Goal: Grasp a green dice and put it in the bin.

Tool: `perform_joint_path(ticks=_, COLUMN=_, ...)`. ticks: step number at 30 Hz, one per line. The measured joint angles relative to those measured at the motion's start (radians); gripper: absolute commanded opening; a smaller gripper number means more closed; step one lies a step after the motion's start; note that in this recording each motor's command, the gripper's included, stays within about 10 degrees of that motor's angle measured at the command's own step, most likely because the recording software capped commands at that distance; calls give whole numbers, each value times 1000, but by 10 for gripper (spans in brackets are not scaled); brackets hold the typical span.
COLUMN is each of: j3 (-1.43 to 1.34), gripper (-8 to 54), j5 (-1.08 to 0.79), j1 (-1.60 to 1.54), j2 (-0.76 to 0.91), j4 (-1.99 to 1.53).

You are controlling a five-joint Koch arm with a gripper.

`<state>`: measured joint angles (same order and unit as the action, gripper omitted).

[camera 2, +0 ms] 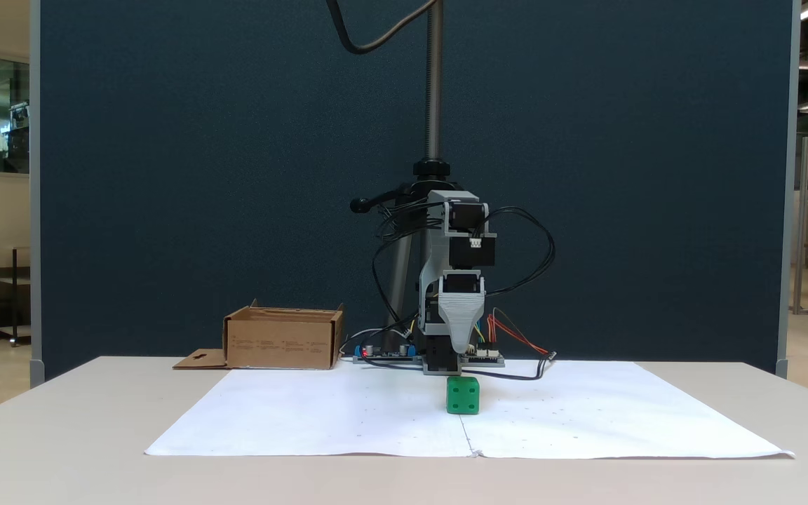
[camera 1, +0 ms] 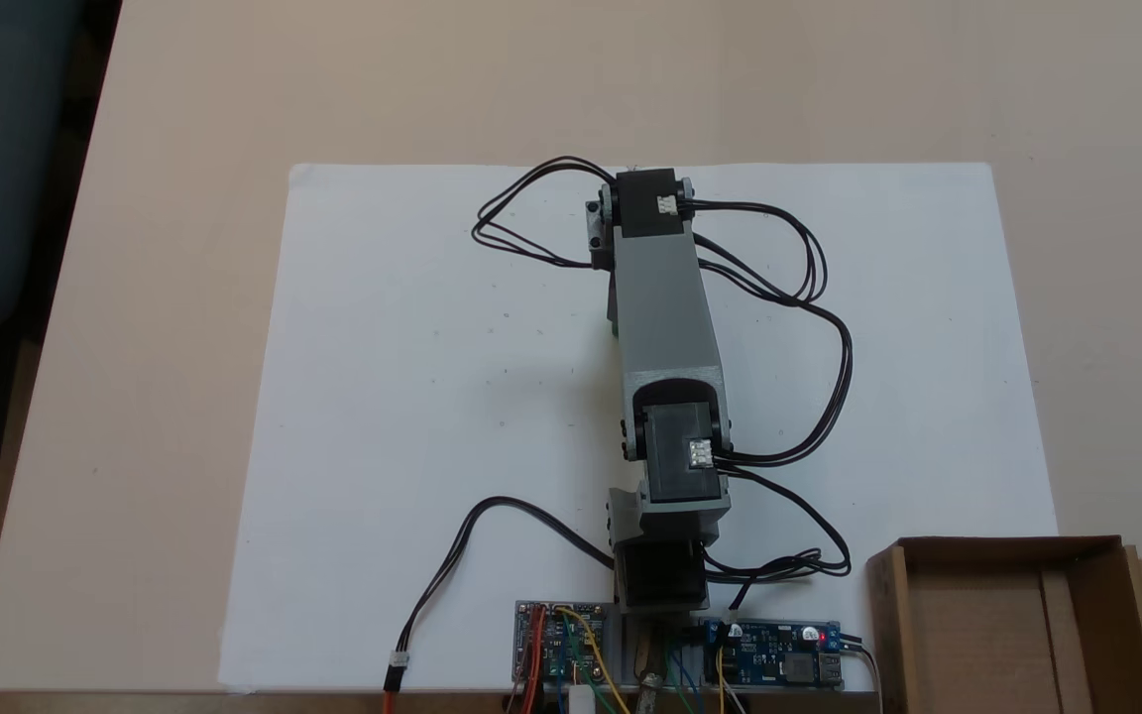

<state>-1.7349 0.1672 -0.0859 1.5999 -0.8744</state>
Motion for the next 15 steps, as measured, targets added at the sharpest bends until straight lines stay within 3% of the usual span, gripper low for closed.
perform_joint_path(ticks=15, j3=-115, gripper=437, j5=-2, j1=-18, j2=-89, j4=147)
